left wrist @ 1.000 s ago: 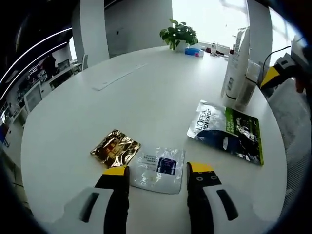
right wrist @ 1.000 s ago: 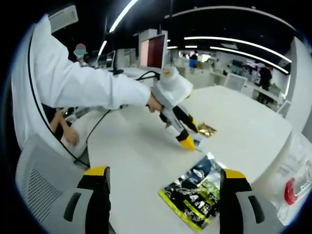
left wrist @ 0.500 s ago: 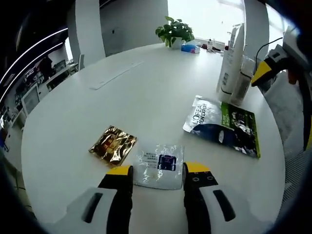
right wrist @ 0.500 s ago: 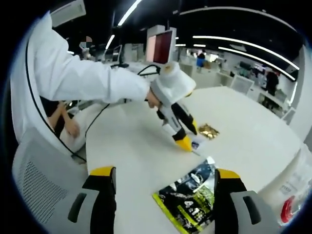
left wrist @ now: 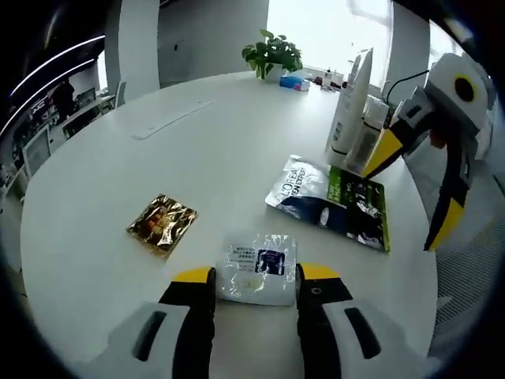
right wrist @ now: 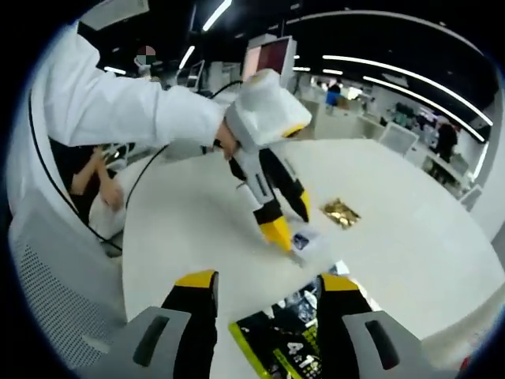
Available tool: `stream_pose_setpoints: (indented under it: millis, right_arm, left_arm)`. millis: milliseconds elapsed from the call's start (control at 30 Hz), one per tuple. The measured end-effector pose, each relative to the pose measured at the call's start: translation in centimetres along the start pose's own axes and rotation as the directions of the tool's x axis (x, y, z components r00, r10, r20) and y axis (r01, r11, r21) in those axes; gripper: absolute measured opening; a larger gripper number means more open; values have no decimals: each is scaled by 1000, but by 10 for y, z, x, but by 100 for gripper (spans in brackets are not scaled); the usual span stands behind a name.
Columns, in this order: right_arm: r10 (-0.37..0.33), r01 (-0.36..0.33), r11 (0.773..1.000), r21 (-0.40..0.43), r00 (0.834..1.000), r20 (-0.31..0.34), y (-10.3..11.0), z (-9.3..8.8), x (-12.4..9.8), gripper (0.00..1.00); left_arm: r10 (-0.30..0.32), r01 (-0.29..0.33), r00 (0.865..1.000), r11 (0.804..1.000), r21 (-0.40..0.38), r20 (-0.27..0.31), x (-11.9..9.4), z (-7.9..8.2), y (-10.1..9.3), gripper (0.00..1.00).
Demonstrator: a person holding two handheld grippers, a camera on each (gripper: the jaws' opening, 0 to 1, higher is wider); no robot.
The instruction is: Arrange the skincare products in the storage area until every visible bottle or jar stands upright without overlapping.
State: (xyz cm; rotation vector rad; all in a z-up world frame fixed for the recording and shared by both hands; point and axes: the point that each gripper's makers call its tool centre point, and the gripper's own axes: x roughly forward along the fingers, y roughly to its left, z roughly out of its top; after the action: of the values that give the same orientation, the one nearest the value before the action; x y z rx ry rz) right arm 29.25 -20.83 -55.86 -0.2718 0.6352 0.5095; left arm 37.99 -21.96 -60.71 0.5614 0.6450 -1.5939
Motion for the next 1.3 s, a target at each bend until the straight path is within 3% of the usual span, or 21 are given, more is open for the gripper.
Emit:
stream_pose_setpoints:
  millis: [100,200,300,433,667,900,967,1133,1300]
  right_arm:
    - [-23,23,998,-57,1000,-3,-7,-4,8,45]
    - [-53,54,989,-141,999,12,-13,-7,14,43]
    - [-37,32,984,-173,999,-24,-10,-20,22,36]
    - [-9,4,981,-195,1000,-24,-3,-27,26,38]
    - [-33,27,946,-324,999,-12,-1,-25,30,29]
    - [-33,34,925,-379,999,10,1,-17,29,23]
    - [-20,23,904,-428,1000,10,4,-16,29,23]
    - [-19,8,885,-466,1000,-20,6,-22,31,12]
    - [-15,13,878,-478,1000,0,8,-18,27,4]
  left_arm:
    - [-59,60,998,998,-15,27,-1,1,-13,35]
    - [-102,102,995,995,-20,8,-3,-4,-20,35]
    - [-128,128,992,991,-28,-2,-5,-6,-27,35]
    - [-163,163,987,985,-50,0,-10,-5,-35,35]
    - [-239,239,971,970,-43,9,-15,3,-53,35]
    - [-304,303,953,952,-47,0,-19,8,-71,35]
    - [-318,318,948,946,-60,-1,-20,9,-78,35]
    - [-357,356,934,931,-79,-1,-23,10,-87,35]
    - [-373,368,928,922,-116,-17,-26,7,-94,35]
